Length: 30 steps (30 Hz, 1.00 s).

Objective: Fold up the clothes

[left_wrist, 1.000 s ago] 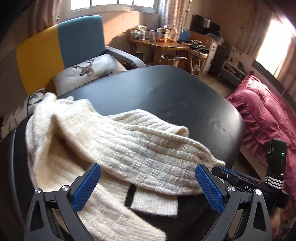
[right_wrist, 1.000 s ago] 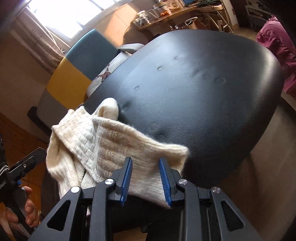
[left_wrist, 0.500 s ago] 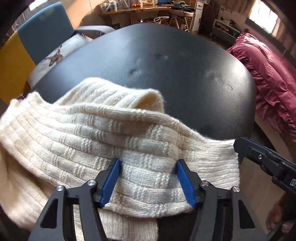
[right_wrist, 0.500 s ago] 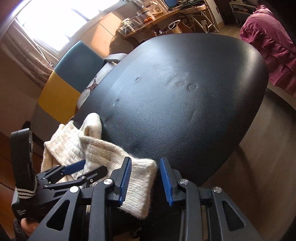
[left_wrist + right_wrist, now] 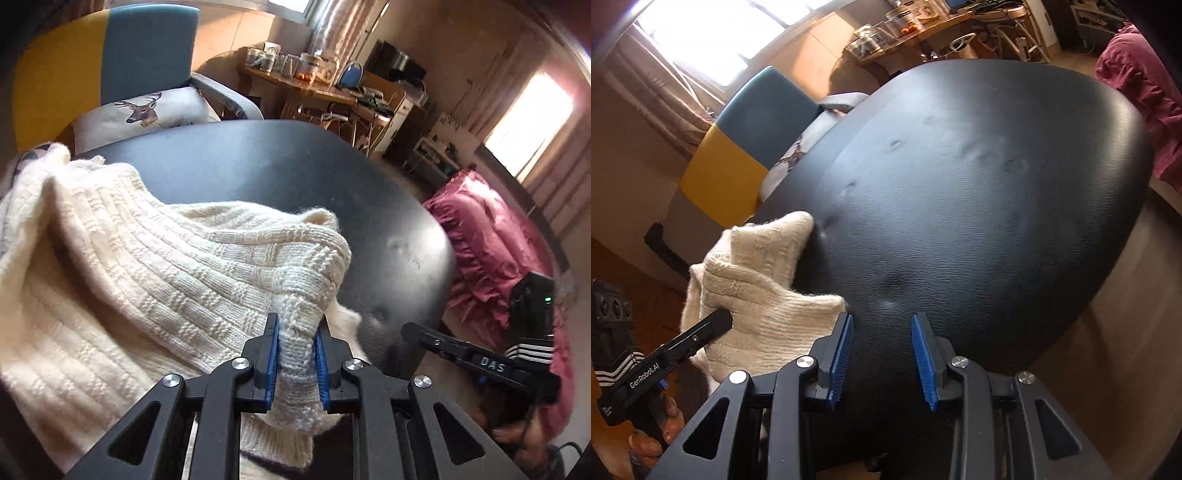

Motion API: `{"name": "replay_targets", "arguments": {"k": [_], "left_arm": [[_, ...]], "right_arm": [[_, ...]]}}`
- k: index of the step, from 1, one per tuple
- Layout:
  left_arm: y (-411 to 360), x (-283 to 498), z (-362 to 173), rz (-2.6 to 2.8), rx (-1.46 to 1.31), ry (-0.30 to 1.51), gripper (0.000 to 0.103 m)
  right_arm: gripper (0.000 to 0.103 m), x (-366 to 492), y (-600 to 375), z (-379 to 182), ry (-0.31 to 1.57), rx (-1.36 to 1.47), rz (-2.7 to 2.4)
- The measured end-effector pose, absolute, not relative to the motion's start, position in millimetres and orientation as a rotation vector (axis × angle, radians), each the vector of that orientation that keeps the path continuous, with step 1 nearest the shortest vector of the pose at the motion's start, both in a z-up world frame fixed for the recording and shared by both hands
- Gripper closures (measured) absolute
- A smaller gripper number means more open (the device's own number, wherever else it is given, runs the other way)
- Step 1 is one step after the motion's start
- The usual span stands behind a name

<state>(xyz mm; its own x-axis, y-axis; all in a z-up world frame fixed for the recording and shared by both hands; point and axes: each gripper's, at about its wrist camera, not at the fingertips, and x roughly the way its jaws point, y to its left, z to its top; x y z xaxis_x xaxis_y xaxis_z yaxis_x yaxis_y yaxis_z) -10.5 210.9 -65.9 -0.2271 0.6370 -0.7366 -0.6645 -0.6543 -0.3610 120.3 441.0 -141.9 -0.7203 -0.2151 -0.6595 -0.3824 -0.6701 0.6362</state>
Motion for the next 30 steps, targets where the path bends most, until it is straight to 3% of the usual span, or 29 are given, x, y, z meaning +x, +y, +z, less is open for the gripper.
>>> {"name": "replay_targets", "arguments": {"k": [2, 4, 6, 9, 14, 17, 21, 26, 28, 30], "left_arm": [[191, -12, -54, 1.97, -1.127, 0.032, 0.085], [181, -8, -49, 2.002, -1.086, 0.099, 0.085], [175, -6, -51, 2.009, -1.072, 0.16, 0.085], [173, -2, -63, 1.994, -1.094, 0.161, 0.085], [170, 5, -75, 1.978, -1.109, 0.13, 0.084], [153, 4, -68, 1.97, -1.097, 0.023, 0.086], [114, -14, -56, 1.966, -1.095, -0.207, 0.091], [94, -30, -58, 2.02, -1.147, -0.221, 0.091], [107, -23, -57, 1.981, -1.14, -0.186, 0.084], [127, -12, -60, 1.919, -1.151, -0.138, 0.045]], "right_arm": [[0.069, 100, 437, -138, 1.381, -1.11, 2.611], [0.061, 73, 434, -132, 1.546, -1.084, 2.661], [0.046, 43, 428, -126, 1.661, -1.077, 2.689], [0.037, 0, 412, -121, 1.663, -1.157, 2.697], [0.037, -44, 373, -126, 1.21, -1.513, 2.601], [0.045, -42, 363, -131, 1.053, -1.492, 2.614], [0.045, -35, 375, -152, 1.232, -1.485, 2.551], [0.044, -27, 393, -175, 1.605, -1.408, 2.443], [0.043, -28, 395, -178, 1.674, -1.396, 2.432], [0.044, -27, 394, -177, 1.678, -1.396, 2.441]]}}
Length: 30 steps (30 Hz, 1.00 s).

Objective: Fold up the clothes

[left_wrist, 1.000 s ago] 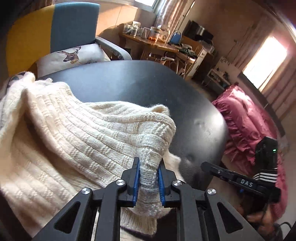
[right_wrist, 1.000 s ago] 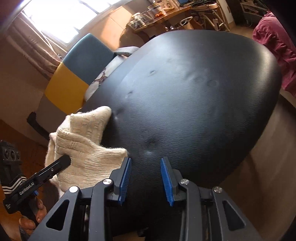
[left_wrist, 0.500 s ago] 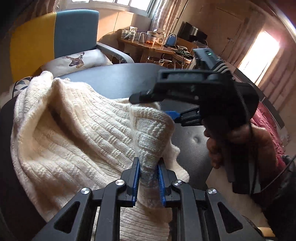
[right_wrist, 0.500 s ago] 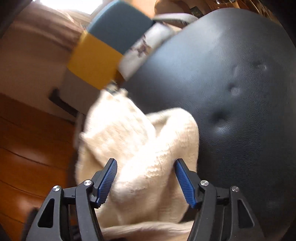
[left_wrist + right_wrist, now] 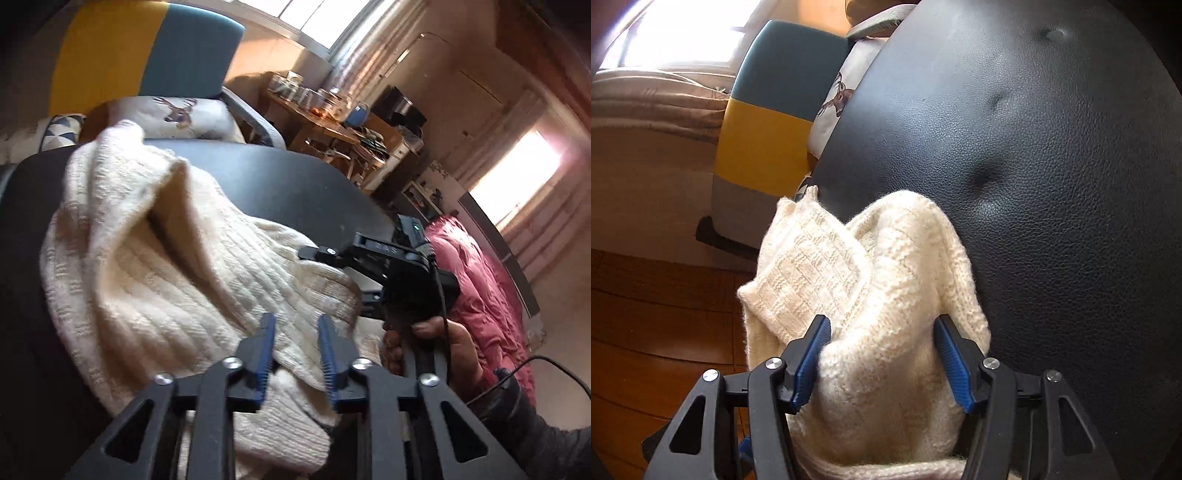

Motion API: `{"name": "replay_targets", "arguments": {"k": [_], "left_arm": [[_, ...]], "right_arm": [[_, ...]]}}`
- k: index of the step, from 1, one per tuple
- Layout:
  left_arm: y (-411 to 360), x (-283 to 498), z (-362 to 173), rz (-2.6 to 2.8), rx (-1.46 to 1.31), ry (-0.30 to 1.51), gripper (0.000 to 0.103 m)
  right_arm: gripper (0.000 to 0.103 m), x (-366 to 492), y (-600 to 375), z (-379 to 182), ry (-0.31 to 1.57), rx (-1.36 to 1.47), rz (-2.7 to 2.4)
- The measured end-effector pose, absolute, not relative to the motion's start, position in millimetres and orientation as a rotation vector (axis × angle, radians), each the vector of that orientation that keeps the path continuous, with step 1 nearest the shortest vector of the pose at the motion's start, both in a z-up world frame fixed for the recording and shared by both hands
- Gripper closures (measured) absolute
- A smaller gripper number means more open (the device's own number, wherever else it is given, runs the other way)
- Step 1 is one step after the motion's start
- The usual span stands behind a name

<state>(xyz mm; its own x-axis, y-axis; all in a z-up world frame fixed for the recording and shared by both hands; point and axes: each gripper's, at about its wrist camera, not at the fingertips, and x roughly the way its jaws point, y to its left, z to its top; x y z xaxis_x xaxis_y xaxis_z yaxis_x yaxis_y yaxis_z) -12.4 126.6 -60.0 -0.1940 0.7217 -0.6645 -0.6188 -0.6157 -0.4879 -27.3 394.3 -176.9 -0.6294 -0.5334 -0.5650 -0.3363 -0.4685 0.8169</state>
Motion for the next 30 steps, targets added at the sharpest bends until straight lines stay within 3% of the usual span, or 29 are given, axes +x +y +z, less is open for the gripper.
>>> {"name": "replay_targets", "arguments": {"k": [1, 7, 8, 9, 14, 19, 26, 30], "left_arm": [[137, -7, -62, 1.904, -1.15, -0.108, 0.041], [193, 1, -86, 1.899, -1.189, 0.062, 0.041], [196, -1, -91, 1.907, -1.203, 0.062, 0.061], [196, -5, -97, 1.901, -1.229, 0.043, 0.088], [172, -13, -97, 1.895, -1.243, -0.119, 0.093], [115, -21, -59, 1.926, -1.159, -0.325, 0.093], [-50, -45, 24, 2.172, -0.886, -0.652, 0.1], [-144, -55, 34, 2.434, -0.854, -0.728, 0.1]], "right_arm": [[0.044, -28, 393, -176, -1.524, 1.287, -2.249], [0.044, -30, 394, -175, -1.475, 1.293, -2.246], [0.044, -29, 394, -176, -1.47, 1.287, -2.244], [0.044, -29, 395, -177, -1.464, 1.279, -2.245], [0.044, -30, 391, -175, -1.382, 1.262, -2.28], [0.044, -36, 381, -168, -1.257, 1.311, -2.353], [0.044, -51, 344, -154, -0.847, 1.447, -2.507], [0.044, -59, 327, -151, -0.682, 1.514, -2.568]]}}
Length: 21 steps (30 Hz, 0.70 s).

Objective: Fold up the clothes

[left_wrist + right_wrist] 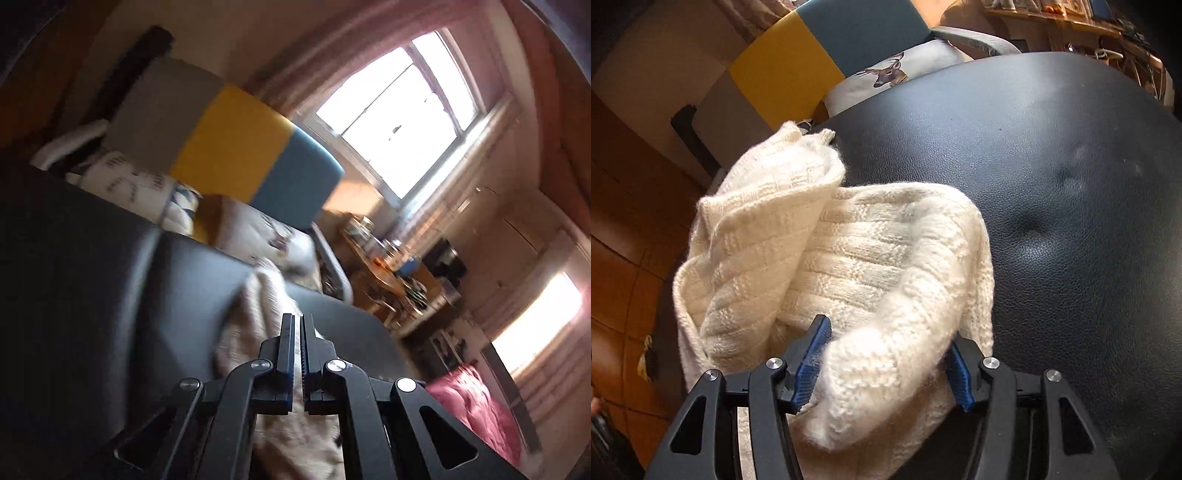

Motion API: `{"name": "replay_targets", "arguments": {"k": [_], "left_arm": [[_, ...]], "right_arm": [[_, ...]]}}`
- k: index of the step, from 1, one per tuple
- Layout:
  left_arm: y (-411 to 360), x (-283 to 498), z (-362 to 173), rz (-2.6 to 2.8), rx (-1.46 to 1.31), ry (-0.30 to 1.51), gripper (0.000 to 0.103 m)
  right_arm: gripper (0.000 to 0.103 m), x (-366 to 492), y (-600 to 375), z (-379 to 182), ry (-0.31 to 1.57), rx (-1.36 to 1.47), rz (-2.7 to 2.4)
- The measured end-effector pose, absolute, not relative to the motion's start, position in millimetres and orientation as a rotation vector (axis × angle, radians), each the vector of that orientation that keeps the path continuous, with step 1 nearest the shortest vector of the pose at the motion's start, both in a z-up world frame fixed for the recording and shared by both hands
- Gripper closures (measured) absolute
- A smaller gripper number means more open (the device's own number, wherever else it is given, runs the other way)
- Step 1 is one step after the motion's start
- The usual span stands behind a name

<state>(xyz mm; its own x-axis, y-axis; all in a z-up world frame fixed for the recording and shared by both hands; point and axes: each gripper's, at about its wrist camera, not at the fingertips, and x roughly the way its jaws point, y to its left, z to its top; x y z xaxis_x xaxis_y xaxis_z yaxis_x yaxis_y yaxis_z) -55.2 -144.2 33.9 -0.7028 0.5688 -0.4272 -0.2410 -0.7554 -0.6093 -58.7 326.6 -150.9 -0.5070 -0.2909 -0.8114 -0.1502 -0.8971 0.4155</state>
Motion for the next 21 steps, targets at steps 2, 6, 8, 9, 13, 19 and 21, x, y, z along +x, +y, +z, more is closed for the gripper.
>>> {"name": "replay_targets", "arguments": {"k": [2, 6, 8, 9, 13, 19, 21], "left_arm": [[-161, -54, 24, 2.519, -0.905, -0.673, 0.1], [-119, -43, -17, 2.451, -1.068, -0.451, 0.094], [-69, -38, -38, 2.321, -1.108, -0.336, 0.084], [-43, -35, -44, 2.274, -1.107, -0.263, 0.079], [45, -26, -64, 2.149, -1.095, 0.047, 0.062], [93, -48, -90, 2.098, -1.151, 0.219, 0.061], [90, -58, -96, 2.099, -1.174, 0.155, 0.064]], "right_arm": [[0.042, -62, 321, -151, -0.64, 1.53, -2.585], [0.038, -65, 315, -152, -0.609, 1.534, -2.607], [0.038, -67, 313, -153, -0.605, 1.535, -2.615], [0.037, -68, 312, -153, -0.602, 1.538, -2.616], [0.037, -71, 310, -152, -0.592, 1.552, -2.606], [0.035, -64, 315, -152, -0.605, 1.513, -2.593], [0.03, -60, 316, -152, -0.587, 1.493, -2.587]]}}
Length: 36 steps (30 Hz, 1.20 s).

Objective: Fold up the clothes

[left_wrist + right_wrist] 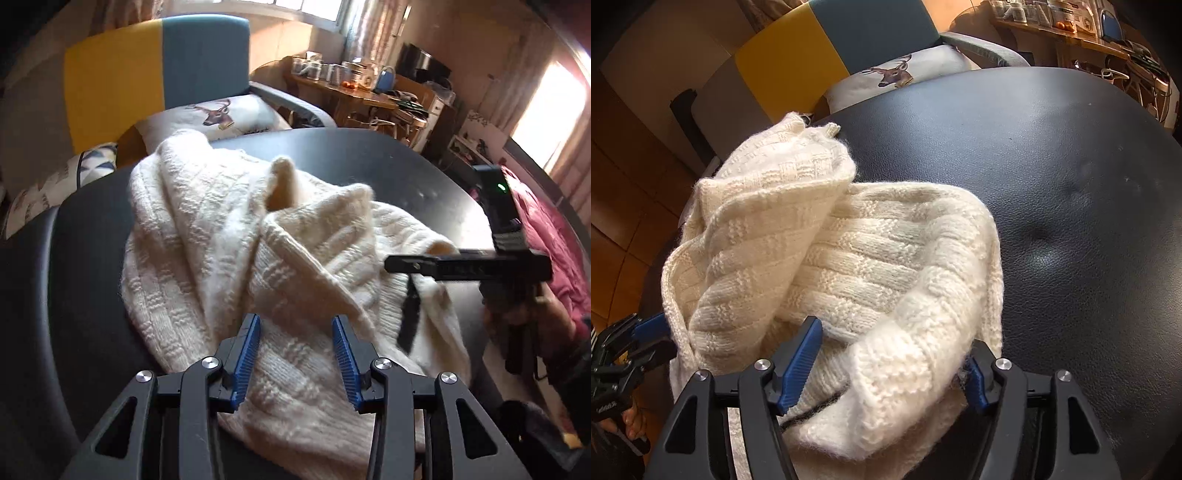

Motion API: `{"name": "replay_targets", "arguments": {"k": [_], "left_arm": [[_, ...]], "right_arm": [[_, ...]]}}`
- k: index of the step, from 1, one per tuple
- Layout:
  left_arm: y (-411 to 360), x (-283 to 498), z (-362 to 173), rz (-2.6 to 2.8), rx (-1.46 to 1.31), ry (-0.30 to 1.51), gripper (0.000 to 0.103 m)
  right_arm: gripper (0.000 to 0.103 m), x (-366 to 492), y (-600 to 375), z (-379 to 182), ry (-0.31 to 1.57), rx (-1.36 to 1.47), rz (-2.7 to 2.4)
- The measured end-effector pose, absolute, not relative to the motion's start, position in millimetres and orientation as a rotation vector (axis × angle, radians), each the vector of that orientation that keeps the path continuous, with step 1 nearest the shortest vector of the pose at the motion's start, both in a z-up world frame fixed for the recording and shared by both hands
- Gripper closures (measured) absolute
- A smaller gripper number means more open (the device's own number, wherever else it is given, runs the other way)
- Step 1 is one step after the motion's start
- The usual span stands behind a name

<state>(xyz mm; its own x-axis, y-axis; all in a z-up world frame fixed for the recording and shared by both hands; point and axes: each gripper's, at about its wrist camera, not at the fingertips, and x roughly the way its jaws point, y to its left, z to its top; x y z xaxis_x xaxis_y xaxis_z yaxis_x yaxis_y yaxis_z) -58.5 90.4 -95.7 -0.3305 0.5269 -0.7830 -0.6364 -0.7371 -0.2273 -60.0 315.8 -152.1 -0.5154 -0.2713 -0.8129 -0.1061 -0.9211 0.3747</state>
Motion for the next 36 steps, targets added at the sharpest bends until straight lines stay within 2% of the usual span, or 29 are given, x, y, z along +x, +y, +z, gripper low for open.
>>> {"name": "replay_targets", "arguments": {"k": [1, 2, 3, 8, 11, 13, 14, 15, 17, 20, 21, 23, 28, 33, 36], "left_arm": [[88, -63, -98, 2.096, -1.183, 0.122, 0.07], [86, -66, -100, 2.101, -1.192, 0.108, 0.092], [83, -69, -102, 2.112, -1.198, 0.093, 0.103], [60, -70, -102, 2.149, -1.2, -0.03, 0.103], [57, -68, -94, 2.138, -1.17, -0.012, 0.103], [62, -71, -90, 2.092, -1.168, 0.014, 0.093], [68, -73, -90, 2.08, -1.165, 0.048, 0.077], [75, -75, -91, 2.081, -1.155, 0.101, 0.055], [87, -79, -94, 2.077, -1.141, 0.198, 0.043], [94, -90, -105, 2.017, -1.188, 0.198, 0.044], [94, -92, -106, 2.012, -1.195, 0.182, 0.062], [91, -94, -108, 2.026, -1.215, 0.139, 0.089], [54, -85, -84, 2.068, -1.133, -0.111, 0.092], [-38, -68, -12, 2.187, -0.916, -0.44, 0.092], [-111, -61, 17, 2.337, -0.832, -0.555, 0.092]], "right_arm": [[0.028, -60, 314, -152, -0.567, 1.488, -2.59], [0.027, -60, 312, -152, -0.544, 1.484, -2.594], [0.027, -60, 309, -152, -0.511, 1.483, -2.602], [0.026, -57, 295, -152, -0.337, 1.485, -2.642], [0.023, -57, 290, -153, -0.298, 1.488, -2.653], [0.021, -59, 289, -153, -0.298, 1.496, -2.657], [0.021, -59, 288, -153, -0.298, 1.5, -2.66], [0.021, -60, 287, -153, -0.299, 1.504, -2.662], [0.021, -60, 286, -153, -0.293, 1.508, -2.664], [0.021, -62, 286, -154, -0.28, 1.507, -2.656], [0.02, -63, 286, -155, -0.276, 1.505, -2.652], [0.02, -64, 286, -155, -0.272, 1.499, -2.65], [0.019, -60, 281, -156, -0.216, 1.473, -2.663], [0.019, -61, 277, -156, -0.175, 1.492, -2.655], [0.019, -63, 275, -156, -0.164, 1.508, -2.652]]}}
